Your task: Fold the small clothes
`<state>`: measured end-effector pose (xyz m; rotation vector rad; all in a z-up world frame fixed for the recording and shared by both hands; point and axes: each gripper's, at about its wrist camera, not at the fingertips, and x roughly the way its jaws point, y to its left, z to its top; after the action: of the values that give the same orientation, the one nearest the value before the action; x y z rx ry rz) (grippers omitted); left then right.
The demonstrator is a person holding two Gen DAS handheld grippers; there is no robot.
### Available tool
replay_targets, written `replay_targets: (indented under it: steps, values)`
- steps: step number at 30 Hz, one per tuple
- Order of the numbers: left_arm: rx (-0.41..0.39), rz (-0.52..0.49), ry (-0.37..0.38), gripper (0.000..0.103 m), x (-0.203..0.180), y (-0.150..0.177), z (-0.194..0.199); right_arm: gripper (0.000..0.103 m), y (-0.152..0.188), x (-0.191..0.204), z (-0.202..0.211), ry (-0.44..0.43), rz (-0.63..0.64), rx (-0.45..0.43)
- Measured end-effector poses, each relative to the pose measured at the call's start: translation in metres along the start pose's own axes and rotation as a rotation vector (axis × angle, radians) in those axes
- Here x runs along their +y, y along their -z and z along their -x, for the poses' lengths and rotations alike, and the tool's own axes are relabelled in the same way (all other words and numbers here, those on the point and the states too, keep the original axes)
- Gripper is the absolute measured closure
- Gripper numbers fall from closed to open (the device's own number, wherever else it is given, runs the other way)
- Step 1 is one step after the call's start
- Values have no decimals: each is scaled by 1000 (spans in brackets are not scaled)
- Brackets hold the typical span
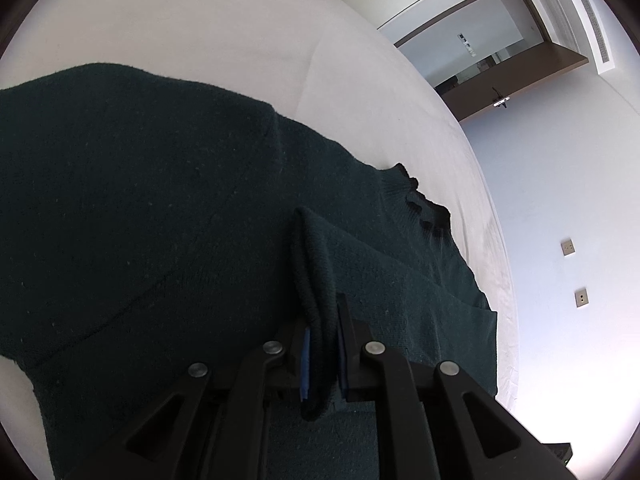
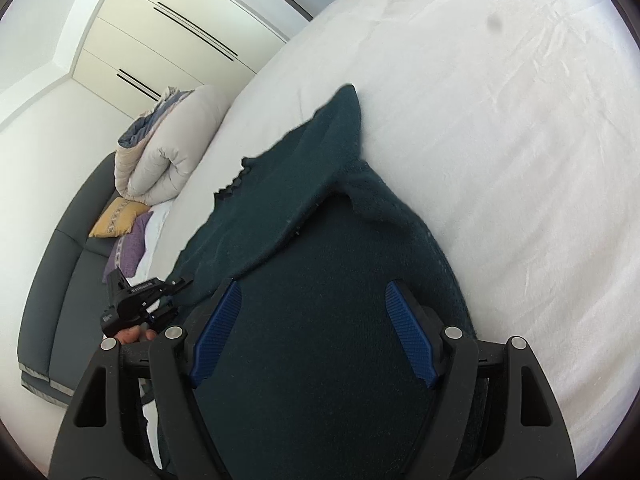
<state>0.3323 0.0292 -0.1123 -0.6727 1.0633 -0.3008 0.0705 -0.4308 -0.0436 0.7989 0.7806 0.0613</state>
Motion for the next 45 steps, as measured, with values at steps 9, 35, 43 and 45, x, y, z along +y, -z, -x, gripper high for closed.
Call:
replay_targets:
  steps: [9,35,43,45]
  values:
    - [-15,-30,-1,88,0,8,-4,29,-99,15,-38,-161,41,80]
    - [-127,-16,83,25,37,25,60,28,-108,-34,-89,-276,-161,266]
    - [-448,322,109,6,168,56,202,27,-36,-11,-9,-362,-158,220]
    - [-521,465,112,7,217,65,232,27,-21,-3,-4,-370,-159,235]
